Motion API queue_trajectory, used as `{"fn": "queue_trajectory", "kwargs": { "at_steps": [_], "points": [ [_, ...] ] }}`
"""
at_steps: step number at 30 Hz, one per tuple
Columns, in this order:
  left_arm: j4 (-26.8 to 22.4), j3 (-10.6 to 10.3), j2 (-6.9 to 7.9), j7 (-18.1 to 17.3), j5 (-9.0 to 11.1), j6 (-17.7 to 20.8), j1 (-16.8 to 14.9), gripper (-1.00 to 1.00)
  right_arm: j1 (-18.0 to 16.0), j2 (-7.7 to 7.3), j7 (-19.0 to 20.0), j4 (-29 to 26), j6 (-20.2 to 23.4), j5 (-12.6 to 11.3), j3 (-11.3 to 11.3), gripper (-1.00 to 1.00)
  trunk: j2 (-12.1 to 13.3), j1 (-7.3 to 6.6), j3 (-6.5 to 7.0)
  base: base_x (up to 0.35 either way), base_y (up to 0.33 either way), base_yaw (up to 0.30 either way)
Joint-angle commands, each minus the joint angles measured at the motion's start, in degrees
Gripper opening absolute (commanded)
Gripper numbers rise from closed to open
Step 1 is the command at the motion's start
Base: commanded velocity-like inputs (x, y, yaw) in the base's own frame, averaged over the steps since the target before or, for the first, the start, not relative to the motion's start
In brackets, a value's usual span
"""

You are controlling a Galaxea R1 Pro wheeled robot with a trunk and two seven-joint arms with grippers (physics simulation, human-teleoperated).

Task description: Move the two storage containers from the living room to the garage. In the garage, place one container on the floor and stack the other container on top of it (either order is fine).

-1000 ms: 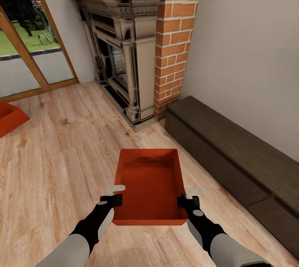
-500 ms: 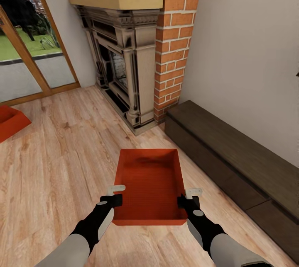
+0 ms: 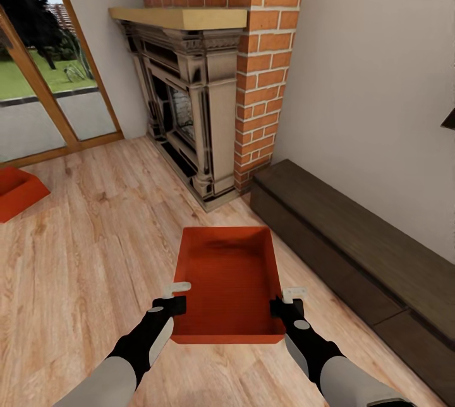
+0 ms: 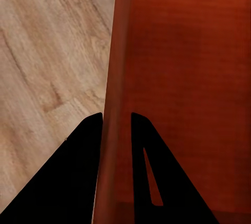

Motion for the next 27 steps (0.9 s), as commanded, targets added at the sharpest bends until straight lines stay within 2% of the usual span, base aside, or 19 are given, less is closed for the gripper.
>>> {"fn": "queue_trajectory", "kwargs": {
  "at_steps": [1, 14, 27],
  "points": [
    [-0.6, -0.2, 0.03, 0.8, -0.2, 0.3, 0.0, -1.0, 0.0, -0.03, -0.4, 0.3, -0.2, -0.6, -0.1, -1.0, 0.4, -0.23, 0.23, 0.0, 0.0, 0.0],
    [-0.6, -0.1, 0.03, 0.8, -0.2, 0.3, 0.0, -1.0, 0.0, 0.0, -0.4, 0.2, -0.3, -0.8, -0.1, -1.0, 5.6, -3.08, 3.1, 0.0, 0.0, 0.0],
    [-0.6, -0.2, 0.03, 0.8, -0.2, 0.3, 0.0, -1.0, 0.0, -0.01, -0.4, 0.2, -0.2, -0.8, -0.2, -1.0, 10.8, -5.94, 6.54, 0.0, 0.0, 0.0]
  ]
}}
